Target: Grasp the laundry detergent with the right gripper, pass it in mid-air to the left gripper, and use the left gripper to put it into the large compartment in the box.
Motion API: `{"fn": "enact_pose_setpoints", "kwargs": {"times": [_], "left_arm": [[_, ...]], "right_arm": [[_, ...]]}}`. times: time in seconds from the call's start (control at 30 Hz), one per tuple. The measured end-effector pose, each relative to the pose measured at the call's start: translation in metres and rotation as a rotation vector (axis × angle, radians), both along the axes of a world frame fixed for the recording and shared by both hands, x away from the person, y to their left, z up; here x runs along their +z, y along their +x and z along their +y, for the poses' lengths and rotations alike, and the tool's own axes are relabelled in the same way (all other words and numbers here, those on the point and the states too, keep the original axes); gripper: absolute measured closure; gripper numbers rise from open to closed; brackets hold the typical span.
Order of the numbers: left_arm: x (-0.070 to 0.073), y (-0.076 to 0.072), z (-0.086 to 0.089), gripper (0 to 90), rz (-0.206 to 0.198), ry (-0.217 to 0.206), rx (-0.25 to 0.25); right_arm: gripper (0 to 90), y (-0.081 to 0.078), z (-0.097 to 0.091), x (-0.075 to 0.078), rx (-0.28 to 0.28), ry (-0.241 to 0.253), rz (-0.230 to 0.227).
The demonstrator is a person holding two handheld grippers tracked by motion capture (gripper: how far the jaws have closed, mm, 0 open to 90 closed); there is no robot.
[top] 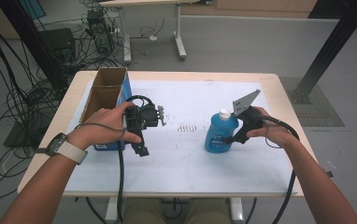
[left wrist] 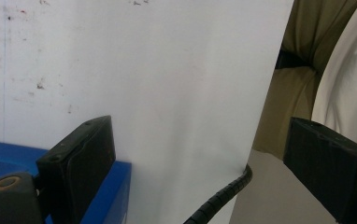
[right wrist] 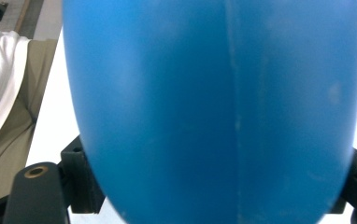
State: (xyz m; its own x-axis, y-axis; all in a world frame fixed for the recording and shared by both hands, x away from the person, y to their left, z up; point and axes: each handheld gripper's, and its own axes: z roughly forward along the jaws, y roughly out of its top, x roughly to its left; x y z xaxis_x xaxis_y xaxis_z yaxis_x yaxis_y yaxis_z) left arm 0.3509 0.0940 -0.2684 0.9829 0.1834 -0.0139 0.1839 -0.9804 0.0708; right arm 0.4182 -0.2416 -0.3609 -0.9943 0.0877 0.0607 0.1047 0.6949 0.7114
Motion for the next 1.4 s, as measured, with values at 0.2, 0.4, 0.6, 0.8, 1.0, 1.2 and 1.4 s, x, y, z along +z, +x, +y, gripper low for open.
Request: {"fn": "enact_pose_setpoints", "kwargs": {"times": [0.2,0.4,0.6,0.8,1.0,1.2,1.4], "left_arm": [[0.0,0.0,0.0,9.6,0.001,0.001,-0.001],[0.0,0.0,0.0,9.6,0.003,0.001,0.001],[-0.001,0.0,-0.001,9.6,0.003,0.001,0.001],[-0.002,0.0,-0.001,9.6,0.005,0.003,0.001],[-0.002,0.0,-0.001,9.6,0.006,0.003,0.001],[-0.002,0.0,-0.002,9.6,0.006,0.002,0.0],[-0.002,0.0,-0.002,9.6,0.006,0.003,0.001]], "right_arm": [[20.2,0.0,0.001,-0.003,0.002,0.011,0.004],[21.5,0.001,0.0,-0.003,0.001,0.025,0.003],[23.3,0.001,-0.001,-0.005,0.009,0.028,0.005],[24.5,0.001,0.0,-0.007,0.017,0.037,0.004],[27.4,0.001,0.0,-0.008,0.018,0.05,-0.005],[28.4,0.001,0.0,-0.009,0.021,0.063,-0.006],[29.1,0.002,0.001,-0.011,0.02,0.072,-0.005]]}}
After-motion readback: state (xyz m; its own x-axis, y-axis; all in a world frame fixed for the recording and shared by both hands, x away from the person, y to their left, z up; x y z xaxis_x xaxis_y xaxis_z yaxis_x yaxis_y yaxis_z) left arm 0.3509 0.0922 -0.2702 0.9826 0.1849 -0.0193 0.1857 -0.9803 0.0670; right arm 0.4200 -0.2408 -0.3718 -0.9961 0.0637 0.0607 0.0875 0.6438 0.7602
